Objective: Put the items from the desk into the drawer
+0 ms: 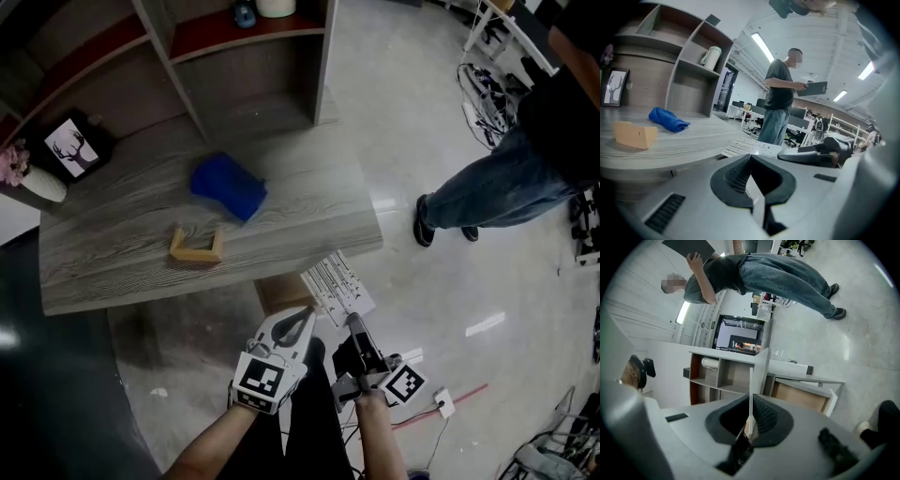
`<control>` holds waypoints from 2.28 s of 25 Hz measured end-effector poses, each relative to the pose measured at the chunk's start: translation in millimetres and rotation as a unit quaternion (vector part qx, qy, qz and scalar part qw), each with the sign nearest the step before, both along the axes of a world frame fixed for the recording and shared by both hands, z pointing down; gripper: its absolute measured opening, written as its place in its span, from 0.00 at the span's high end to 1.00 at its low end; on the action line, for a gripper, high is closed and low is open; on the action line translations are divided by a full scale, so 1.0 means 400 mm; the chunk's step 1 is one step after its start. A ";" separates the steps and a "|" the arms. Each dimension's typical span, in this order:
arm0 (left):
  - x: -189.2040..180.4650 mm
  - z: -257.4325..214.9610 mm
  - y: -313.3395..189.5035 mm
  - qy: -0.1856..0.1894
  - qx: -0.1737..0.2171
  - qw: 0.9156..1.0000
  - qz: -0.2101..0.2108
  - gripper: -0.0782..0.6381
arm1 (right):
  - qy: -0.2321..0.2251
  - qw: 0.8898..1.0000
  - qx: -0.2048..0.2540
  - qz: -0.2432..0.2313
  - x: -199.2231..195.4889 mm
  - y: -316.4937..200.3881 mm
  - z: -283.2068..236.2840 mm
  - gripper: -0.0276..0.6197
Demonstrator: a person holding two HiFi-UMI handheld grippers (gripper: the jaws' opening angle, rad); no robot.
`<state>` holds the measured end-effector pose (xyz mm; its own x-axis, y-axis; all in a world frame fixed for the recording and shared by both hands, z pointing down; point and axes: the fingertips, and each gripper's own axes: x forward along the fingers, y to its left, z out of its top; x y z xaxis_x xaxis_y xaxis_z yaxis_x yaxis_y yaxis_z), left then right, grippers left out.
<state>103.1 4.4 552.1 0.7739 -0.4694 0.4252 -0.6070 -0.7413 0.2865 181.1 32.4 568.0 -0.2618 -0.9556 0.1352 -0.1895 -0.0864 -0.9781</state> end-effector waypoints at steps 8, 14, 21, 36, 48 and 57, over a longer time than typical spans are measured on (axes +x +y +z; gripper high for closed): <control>-0.033 0.034 0.022 -0.004 -0.010 1.000 -0.022 0.88 | 0.005 0.999 -0.023 -0.032 -0.038 0.038 0.052 0.92; -0.061 0.064 0.019 -0.007 -0.014 0.999 -0.043 0.88 | 0.000 0.999 -0.007 -0.043 -0.061 0.044 0.060 0.92; -0.096 0.101 0.023 -0.018 -0.022 0.998 -0.057 0.88 | 0.010 0.997 -0.022 -0.073 -0.094 0.044 0.113 0.92; -0.179 0.169 -0.009 -0.022 -0.026 0.994 -0.101 0.88 | 0.101 0.967 -0.059 -0.225 -0.167 -0.049 0.279 0.92; -0.207 0.205 -0.050 -0.027 -0.031 0.993 -0.109 0.88 | 0.153 0.942 -0.093 -0.283 -0.196 -0.067 0.364 0.92; -0.194 0.217 -0.036 -0.026 -0.041 0.994 -0.103 0.88 | 0.266 0.905 -0.080 -0.322 -0.175 -0.072 0.408 0.91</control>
<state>25.7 -10.2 639.1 0.6409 -0.5775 0.5057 -0.7590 -0.5754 0.3047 111.2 3.5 731.4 -0.6137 -0.5858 0.5293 -0.6922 0.0768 -0.7176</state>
